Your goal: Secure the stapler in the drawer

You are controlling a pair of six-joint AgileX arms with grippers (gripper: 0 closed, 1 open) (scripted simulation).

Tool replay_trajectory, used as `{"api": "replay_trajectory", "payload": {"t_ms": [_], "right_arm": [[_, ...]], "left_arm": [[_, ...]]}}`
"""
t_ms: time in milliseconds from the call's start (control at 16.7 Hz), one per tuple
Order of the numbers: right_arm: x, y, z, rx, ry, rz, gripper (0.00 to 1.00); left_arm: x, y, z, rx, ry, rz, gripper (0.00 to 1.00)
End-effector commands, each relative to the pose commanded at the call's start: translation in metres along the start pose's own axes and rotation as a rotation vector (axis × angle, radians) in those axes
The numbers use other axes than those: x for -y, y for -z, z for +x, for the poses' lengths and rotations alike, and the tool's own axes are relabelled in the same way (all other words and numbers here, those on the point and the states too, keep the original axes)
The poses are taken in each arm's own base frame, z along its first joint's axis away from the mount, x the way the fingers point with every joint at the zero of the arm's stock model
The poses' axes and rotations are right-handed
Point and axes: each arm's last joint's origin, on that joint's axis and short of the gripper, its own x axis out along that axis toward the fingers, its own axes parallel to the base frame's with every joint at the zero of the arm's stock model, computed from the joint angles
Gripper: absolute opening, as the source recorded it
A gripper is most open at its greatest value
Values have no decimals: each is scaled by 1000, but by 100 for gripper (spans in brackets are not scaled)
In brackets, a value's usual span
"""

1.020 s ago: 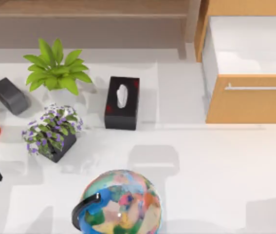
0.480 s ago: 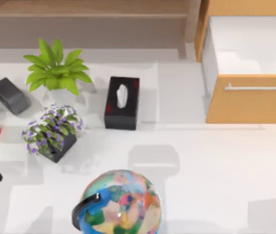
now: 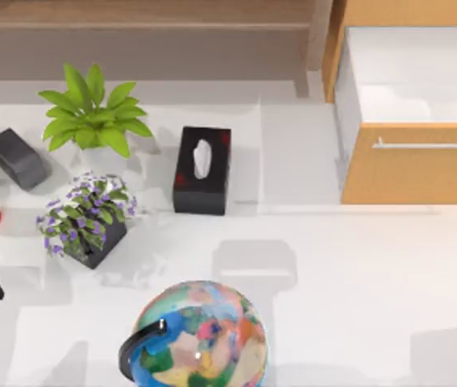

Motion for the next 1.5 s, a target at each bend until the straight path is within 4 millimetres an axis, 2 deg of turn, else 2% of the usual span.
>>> {"api": "replay_trajectory", "payload": {"t_ms": [600, 960, 1260, 1380, 1500], "right_arm": [[0, 0, -1, 2, 1, 2, 0], [0, 0, -28, -3, 0, 1, 0], [0, 0, -29, -2, -1, 2, 0], [0, -7, -39, 48, 20, -14, 0], [0, -20, -57, 125, 54, -45, 0]], "left_arm": [[0, 0, 0, 0, 0, 0, 100], [0, 0, 0, 0, 0, 0, 100], [0, 0, 0, 0, 0, 0, 100], [0, 0, 0, 0, 0, 0, 100], [0, 0, 0, 0, 0, 0, 100]]}}
